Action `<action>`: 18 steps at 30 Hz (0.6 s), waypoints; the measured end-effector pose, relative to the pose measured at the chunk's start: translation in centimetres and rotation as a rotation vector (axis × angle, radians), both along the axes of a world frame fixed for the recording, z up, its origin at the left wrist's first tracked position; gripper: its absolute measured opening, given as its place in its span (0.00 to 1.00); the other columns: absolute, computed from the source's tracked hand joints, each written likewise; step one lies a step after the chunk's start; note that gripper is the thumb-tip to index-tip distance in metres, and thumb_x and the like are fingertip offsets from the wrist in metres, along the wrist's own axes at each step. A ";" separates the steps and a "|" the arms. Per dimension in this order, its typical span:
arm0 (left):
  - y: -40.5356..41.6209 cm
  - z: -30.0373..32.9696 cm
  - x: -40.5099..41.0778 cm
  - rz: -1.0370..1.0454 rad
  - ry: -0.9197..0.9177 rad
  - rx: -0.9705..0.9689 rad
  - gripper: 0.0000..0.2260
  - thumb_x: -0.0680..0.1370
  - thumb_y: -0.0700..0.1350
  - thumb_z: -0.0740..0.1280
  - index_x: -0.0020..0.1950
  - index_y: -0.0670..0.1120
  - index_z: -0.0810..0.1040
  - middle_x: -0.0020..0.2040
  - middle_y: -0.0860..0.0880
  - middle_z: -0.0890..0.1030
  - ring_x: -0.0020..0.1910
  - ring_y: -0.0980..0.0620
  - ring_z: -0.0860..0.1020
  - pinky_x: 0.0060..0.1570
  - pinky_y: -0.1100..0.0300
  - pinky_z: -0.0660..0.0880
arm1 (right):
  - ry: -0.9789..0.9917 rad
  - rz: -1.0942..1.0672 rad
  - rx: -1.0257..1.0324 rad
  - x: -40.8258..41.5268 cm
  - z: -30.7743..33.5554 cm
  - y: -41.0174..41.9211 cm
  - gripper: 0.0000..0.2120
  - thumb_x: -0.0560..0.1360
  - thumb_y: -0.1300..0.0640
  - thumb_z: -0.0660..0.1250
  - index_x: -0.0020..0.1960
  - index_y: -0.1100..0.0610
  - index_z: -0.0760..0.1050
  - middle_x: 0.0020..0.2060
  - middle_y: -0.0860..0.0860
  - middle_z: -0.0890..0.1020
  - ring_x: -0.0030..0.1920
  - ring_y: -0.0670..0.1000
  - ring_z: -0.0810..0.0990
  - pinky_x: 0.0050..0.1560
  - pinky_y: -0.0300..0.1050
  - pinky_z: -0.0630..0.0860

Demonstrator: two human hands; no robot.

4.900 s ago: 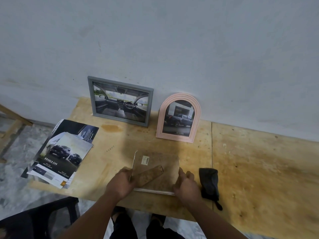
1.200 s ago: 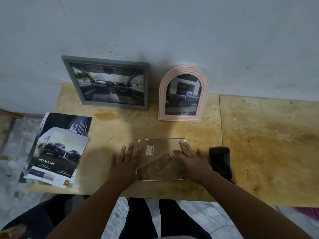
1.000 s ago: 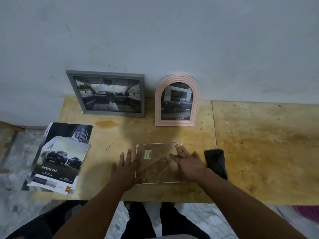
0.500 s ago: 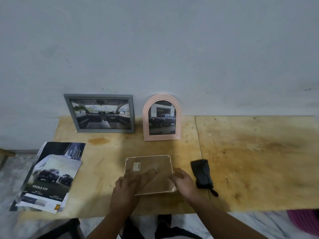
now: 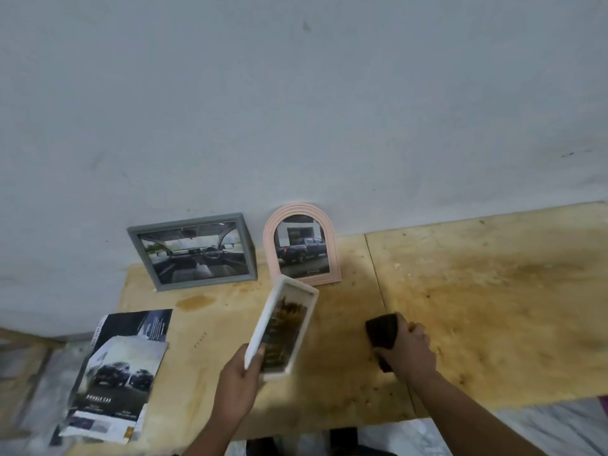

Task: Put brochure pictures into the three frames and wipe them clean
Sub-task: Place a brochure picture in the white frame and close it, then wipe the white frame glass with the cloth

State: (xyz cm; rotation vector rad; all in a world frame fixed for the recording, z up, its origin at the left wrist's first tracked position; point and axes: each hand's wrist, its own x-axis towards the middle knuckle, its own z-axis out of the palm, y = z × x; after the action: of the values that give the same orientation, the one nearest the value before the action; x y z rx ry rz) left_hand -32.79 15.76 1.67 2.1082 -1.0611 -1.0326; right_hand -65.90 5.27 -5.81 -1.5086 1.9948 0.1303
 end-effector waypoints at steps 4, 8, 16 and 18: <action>0.3 -1.2 -1.2 0.299 0.327 0.192 0.09 0.82 0.55 0.68 0.53 0.51 0.84 0.47 0.47 0.87 0.49 0.44 0.83 0.53 0.50 0.79 | -0.212 -0.077 -0.036 -0.9 -1.4 1.0 0.41 0.76 0.52 0.70 0.82 0.49 0.51 0.66 0.55 0.74 0.59 0.57 0.79 0.49 0.51 0.80; 0.1 -1.8 -2.8 0.454 0.505 0.302 0.11 0.83 0.50 0.68 0.53 0.43 0.84 0.39 0.45 0.88 0.47 0.40 0.84 0.45 0.52 0.79 | -0.866 -0.721 0.111 -1.9 1.5 0.5 0.24 0.80 0.60 0.66 0.75 0.55 0.66 0.61 0.61 0.77 0.54 0.61 0.81 0.49 0.61 0.82; 0.9 -4.4 -3.7 0.437 0.478 0.397 0.16 0.80 0.55 0.71 0.59 0.44 0.78 0.55 0.42 0.83 0.53 0.40 0.81 0.62 0.39 0.78 | -1.495 -1.168 0.386 -4.0 4.0 1.8 0.23 0.76 0.46 0.68 0.62 0.62 0.80 0.49 0.62 0.81 0.49 0.61 0.80 0.58 0.62 0.75; 1.5 -4.9 -3.7 0.445 0.540 0.384 0.15 0.79 0.54 0.73 0.60 0.45 0.79 0.56 0.42 0.84 0.54 0.39 0.83 0.57 0.41 0.81 | -1.404 -1.042 0.411 -3.5 4.0 2.0 0.20 0.76 0.55 0.71 0.65 0.63 0.77 0.49 0.62 0.81 0.49 0.61 0.80 0.57 0.62 0.77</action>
State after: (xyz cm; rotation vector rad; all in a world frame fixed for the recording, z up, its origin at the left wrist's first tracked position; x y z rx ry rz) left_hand -36.50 17.24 -3.20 2.0226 -0.1297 -1.5275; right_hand -69.42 7.27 -1.81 0.0273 1.1453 -0.7032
